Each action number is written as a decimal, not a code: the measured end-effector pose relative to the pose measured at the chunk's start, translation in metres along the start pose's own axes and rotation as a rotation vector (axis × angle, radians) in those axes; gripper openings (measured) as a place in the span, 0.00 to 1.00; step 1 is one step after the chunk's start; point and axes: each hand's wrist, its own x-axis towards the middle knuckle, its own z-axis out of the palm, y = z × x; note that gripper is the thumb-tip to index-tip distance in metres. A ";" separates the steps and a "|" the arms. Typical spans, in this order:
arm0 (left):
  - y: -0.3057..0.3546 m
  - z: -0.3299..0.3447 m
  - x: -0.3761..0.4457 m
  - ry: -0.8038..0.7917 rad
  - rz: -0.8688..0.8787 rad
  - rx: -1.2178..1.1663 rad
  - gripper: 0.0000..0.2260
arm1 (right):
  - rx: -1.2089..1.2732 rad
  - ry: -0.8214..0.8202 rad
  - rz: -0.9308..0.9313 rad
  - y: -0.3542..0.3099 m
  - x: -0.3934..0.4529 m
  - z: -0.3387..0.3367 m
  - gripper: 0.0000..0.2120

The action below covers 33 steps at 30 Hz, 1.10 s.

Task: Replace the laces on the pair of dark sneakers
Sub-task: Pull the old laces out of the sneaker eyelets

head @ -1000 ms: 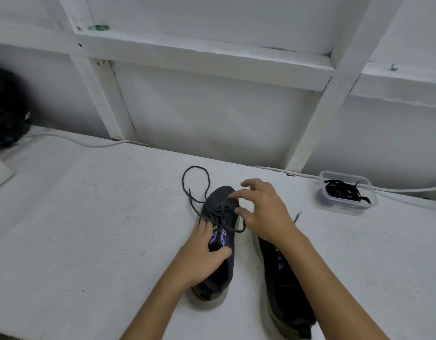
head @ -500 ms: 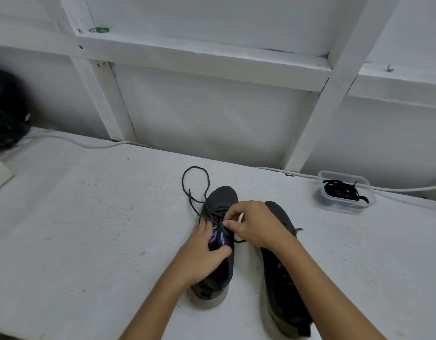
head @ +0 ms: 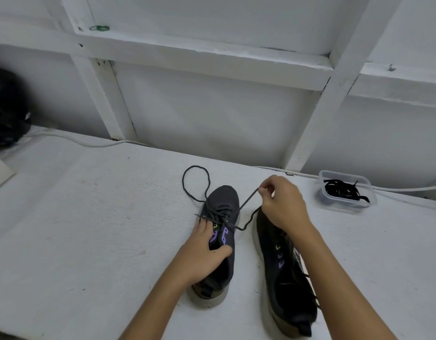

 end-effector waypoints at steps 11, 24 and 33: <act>0.005 -0.003 -0.003 0.006 0.026 0.007 0.37 | -0.008 -0.313 -0.275 -0.017 -0.027 0.020 0.16; 0.003 -0.002 0.000 -0.005 -0.004 0.021 0.37 | 0.177 -0.440 -0.114 -0.017 -0.028 0.026 0.05; -0.002 0.002 0.002 -0.020 -0.120 0.045 0.41 | 0.681 -0.342 0.258 -0.004 -0.020 0.003 0.09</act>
